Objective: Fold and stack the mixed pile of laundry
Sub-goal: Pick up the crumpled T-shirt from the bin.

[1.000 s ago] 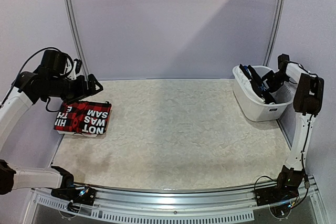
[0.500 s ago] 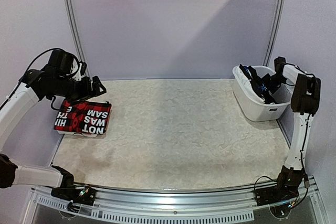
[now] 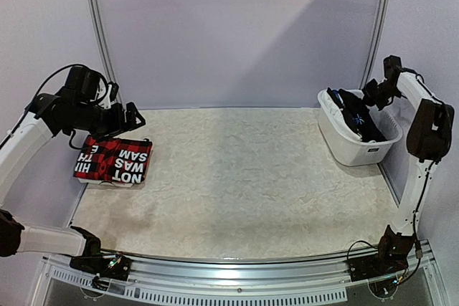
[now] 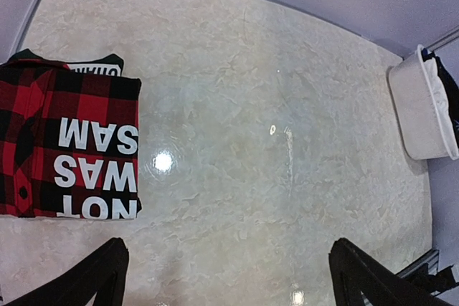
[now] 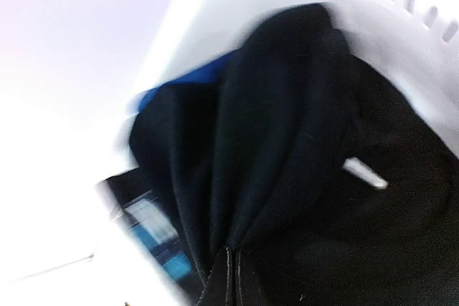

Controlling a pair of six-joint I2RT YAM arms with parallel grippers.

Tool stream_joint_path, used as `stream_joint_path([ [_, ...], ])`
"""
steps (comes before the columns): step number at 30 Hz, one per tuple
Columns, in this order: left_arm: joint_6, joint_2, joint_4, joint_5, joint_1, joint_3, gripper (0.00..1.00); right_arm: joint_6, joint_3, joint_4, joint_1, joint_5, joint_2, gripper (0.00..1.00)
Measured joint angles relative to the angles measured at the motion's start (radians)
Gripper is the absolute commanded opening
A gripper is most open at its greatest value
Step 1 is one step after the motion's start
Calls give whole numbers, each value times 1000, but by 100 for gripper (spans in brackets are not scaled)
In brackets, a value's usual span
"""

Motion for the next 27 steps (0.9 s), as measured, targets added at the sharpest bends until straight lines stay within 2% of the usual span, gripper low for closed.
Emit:
stream_joint_path([
  [9,10,-31,19,4,0,-1,100,-5,0,16,77,-53,-211,0],
  [17,15,-48,37,7,0,-6,100,-5,0,28,142,-93,-290,0],
  [23,19,-69,48,14,0,-7,100,3,3,116,229,-146,-369,0],
  [27,23,-73,51,23,0,-7,99,20,80,191,318,-176,-397,0],
])
